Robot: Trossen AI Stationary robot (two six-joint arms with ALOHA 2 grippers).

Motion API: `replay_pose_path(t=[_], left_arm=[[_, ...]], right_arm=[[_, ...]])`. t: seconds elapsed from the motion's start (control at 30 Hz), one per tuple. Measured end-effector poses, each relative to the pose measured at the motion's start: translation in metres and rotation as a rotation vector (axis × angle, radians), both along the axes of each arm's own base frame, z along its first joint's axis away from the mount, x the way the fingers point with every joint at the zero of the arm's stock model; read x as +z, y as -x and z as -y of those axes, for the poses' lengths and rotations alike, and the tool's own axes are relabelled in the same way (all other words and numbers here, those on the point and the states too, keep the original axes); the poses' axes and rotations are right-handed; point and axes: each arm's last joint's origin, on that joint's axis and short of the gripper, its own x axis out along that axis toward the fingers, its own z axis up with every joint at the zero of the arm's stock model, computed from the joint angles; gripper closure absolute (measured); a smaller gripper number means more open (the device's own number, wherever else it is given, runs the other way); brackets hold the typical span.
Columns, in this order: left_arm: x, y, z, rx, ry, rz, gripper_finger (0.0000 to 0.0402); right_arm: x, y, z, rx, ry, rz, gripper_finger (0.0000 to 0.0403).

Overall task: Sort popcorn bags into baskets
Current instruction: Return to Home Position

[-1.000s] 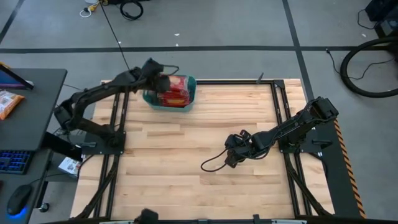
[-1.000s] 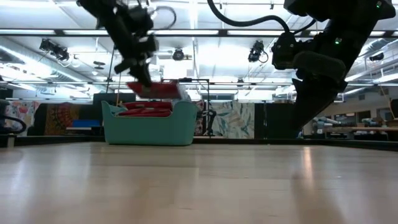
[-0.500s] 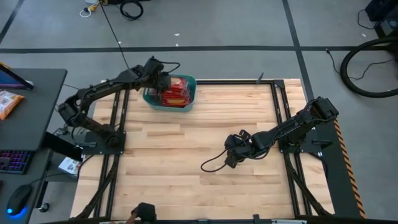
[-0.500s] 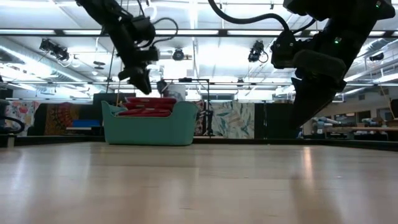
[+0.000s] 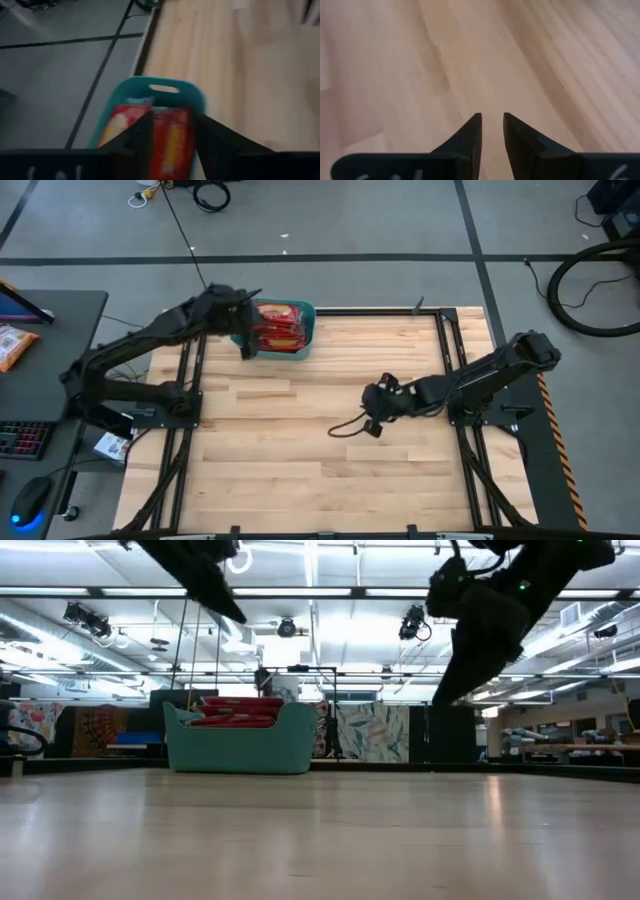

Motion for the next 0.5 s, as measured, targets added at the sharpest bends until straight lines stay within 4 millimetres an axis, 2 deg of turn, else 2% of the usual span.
replay_pose_path(t=[0.23, 0.5], left_arm=[[-0.017, 0.025, 0.038, -0.015, 0.090, 0.136, 0.0284], [-0.035, 0.045, 0.066, -0.054, 0.166, 0.377, 0.0286]], right_arm=[[0.009, 0.026, 0.023, 0.031, -0.052, 0.195, 0.0334], [0.008, 0.058, 0.040, 0.045, -0.103, 0.447, 0.0341]])
